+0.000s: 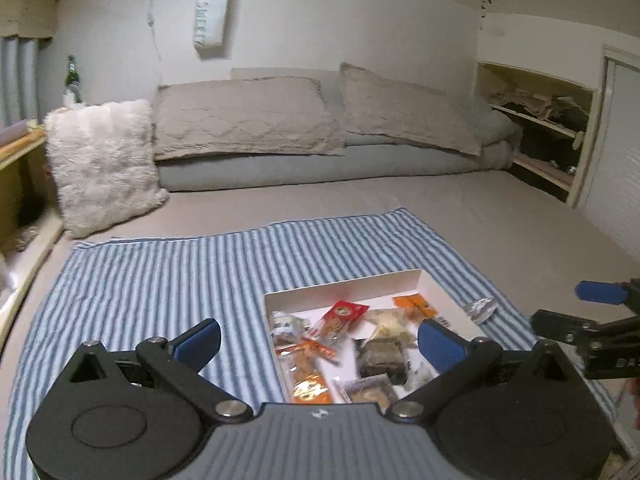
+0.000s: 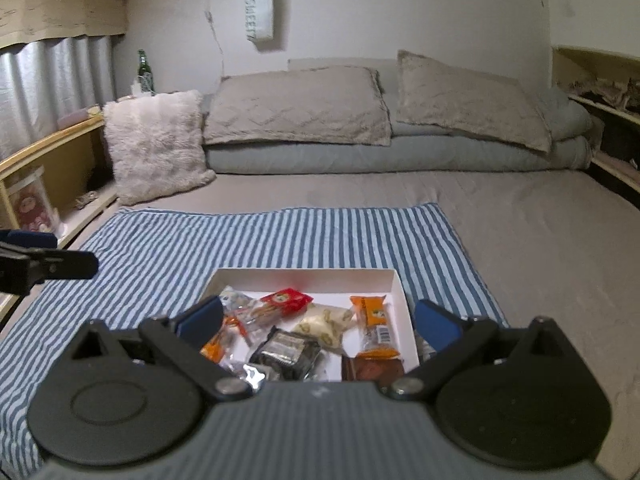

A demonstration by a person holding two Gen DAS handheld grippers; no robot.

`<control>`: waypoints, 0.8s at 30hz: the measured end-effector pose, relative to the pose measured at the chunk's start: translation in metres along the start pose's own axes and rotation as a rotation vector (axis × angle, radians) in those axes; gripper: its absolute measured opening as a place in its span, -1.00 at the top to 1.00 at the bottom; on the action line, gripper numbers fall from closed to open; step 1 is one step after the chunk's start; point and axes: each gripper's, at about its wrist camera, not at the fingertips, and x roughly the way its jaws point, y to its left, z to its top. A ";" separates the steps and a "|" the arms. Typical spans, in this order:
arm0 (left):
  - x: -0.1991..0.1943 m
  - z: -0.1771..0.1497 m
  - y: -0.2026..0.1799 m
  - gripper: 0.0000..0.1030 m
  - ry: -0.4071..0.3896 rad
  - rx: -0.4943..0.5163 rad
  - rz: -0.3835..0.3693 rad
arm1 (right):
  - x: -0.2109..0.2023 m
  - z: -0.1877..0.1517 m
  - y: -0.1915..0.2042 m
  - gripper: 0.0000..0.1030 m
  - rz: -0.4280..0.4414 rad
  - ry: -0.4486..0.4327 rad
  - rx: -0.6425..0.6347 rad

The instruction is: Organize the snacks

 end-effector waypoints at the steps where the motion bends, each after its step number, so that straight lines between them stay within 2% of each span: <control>1: -0.004 -0.004 -0.001 -1.00 -0.004 0.006 0.008 | -0.006 -0.004 0.001 -0.99 0.005 -0.009 -0.007; 9: -0.026 -0.041 -0.009 -1.00 -0.003 0.023 0.050 | -0.033 -0.026 0.010 -0.99 0.017 -0.014 -0.020; 16: -0.042 -0.063 -0.012 -1.00 -0.056 0.056 0.080 | -0.037 -0.044 0.016 -0.99 0.023 -0.008 -0.017; 24: -0.037 -0.083 -0.001 -1.00 -0.006 0.015 0.073 | -0.039 -0.061 0.026 -0.99 0.014 -0.001 -0.039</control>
